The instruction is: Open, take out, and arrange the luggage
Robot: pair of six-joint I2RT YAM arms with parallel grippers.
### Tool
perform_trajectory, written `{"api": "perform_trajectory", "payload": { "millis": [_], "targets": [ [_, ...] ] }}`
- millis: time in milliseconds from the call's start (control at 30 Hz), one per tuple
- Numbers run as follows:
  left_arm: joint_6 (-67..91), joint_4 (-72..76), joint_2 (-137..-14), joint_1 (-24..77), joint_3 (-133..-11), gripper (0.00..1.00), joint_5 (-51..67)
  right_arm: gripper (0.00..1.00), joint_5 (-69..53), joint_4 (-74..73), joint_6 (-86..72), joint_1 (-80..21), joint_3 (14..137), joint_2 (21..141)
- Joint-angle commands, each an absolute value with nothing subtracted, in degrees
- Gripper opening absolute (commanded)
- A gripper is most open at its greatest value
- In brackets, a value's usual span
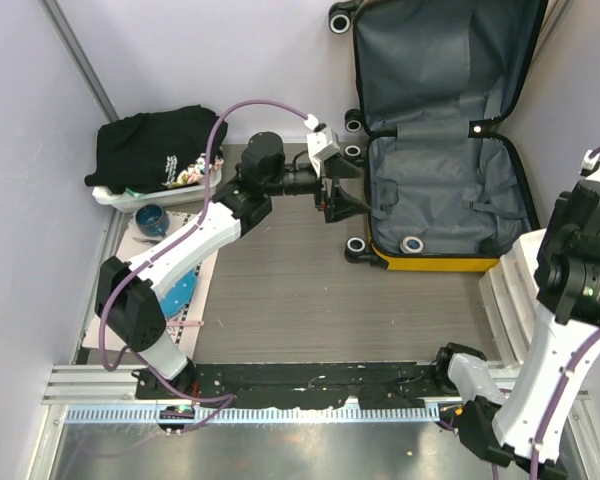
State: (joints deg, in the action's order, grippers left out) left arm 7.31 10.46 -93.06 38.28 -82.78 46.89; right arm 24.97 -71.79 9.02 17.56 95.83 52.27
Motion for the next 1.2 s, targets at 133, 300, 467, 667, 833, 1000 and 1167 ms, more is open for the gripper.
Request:
{"api": "perform_trajectory", "payload": {
  "millis": [133,300,467,667,833,1000,1167],
  "targets": [
    [3.43,7.91,-97.37,40.87,-89.64,0.93,48.51,0.01,32.17,-65.74,4.14,27.94,98.53,56.16],
    [0.88,8.08,-99.93,40.78,-91.93,0.93,52.64,0.01,35.23,-63.73,0.97,36.64,95.55,55.63],
    [2.81,10.19,-102.65,40.34,-93.78,0.93,54.93,0.01,34.28,-57.67,2.37,39.37,94.49,53.27],
    [5.53,12.65,-105.29,39.38,-95.45,0.93,56.86,0.01,37.43,-51.15,2.99,39.46,92.2,53.35],
    [7.12,13.97,-106.7,38.67,-96.85,0.93,57.48,0.0,42.09,-49.05,2.55,41.48,90.71,53.35],
    [8.35,15.82,-107.31,38.32,-97.29,0.93,57.74,0.01,44.39,-45.89,3.69,42.45,84.22,51.33],
    [8.7,16.26,-107.58,38.06,-97.21,0.93,58.27,0.01,44.73,-43.95,3.08,44.12,79.2,48.96]
  ]
}}
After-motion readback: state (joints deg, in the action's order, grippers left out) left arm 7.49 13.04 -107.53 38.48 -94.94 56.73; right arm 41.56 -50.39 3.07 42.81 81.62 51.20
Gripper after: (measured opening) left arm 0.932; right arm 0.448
